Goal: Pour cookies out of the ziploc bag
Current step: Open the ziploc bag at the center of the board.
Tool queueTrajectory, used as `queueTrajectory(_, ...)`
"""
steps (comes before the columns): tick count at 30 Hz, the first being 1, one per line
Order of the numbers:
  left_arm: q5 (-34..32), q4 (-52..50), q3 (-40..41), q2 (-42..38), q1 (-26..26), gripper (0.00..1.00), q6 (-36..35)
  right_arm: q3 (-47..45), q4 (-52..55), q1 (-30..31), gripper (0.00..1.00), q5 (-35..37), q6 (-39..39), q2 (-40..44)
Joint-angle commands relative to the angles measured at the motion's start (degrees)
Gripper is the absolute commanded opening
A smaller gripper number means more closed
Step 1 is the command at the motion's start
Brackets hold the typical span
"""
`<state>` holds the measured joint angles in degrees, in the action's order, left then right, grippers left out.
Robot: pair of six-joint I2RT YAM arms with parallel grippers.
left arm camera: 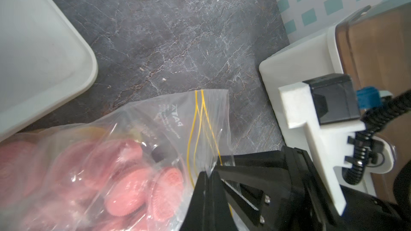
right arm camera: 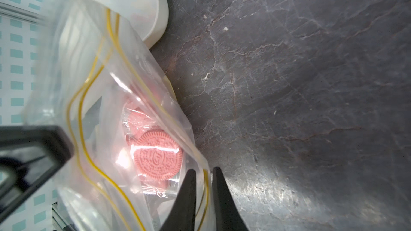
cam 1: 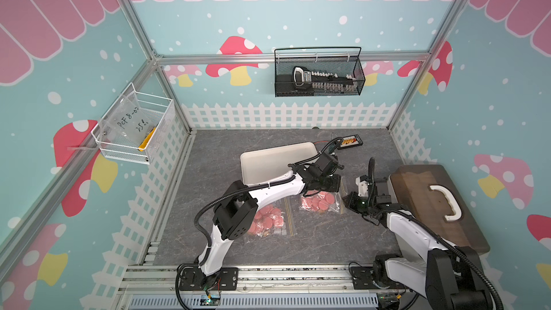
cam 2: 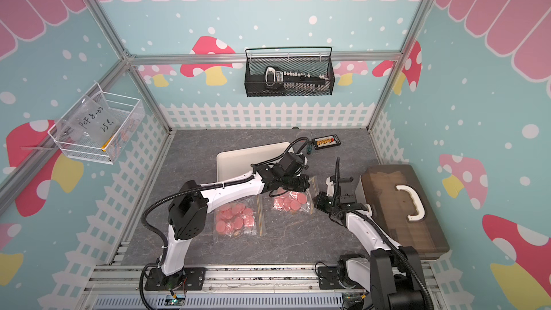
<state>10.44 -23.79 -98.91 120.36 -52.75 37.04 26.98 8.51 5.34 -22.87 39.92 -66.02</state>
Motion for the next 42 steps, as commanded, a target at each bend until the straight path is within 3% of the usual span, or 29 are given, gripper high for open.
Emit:
queueTrajectory(1, -1.6, 0.4, 0.6, -3.6, 1.6, 0.00, -1.3, 0.6, 0.0, 0.1, 0.13, 1.1, -0.3, -0.8)
queueTrajectory(14, -1.3, -0.9, 1.7, -5.9, 2.6, 0.00, -2.1, 1.2, 0.0, 0.0, 0.13, 3.3, -1.2, -2.3)
queueTrajectory(21, 0.0, -0.8, 1.3, -5.1, 2.6, 0.00, -2.4, 3.7, 5.1, -0.1, 0.37, 4.9, -3.5, 1.1)
queueTrajectory(30, 1.0, 0.0, 1.0, -4.6, 2.8, 0.00, -2.5, 8.7, 18.0, -0.1, 0.65, 6.6, -12.1, 8.5)
queueTrajectory(37, 1.0, -0.2, -0.2, -3.5, 3.1, 0.00, -3.1, 10.9, 22.2, -0.1, 0.67, 2.9, -13.9, 13.8)
queueTrajectory(42, 2.5, 0.3, -0.7, -3.3, 3.8, 0.00, -2.8, 10.8, 19.6, 0.6, 0.66, -4.8, -14.5, 14.4)
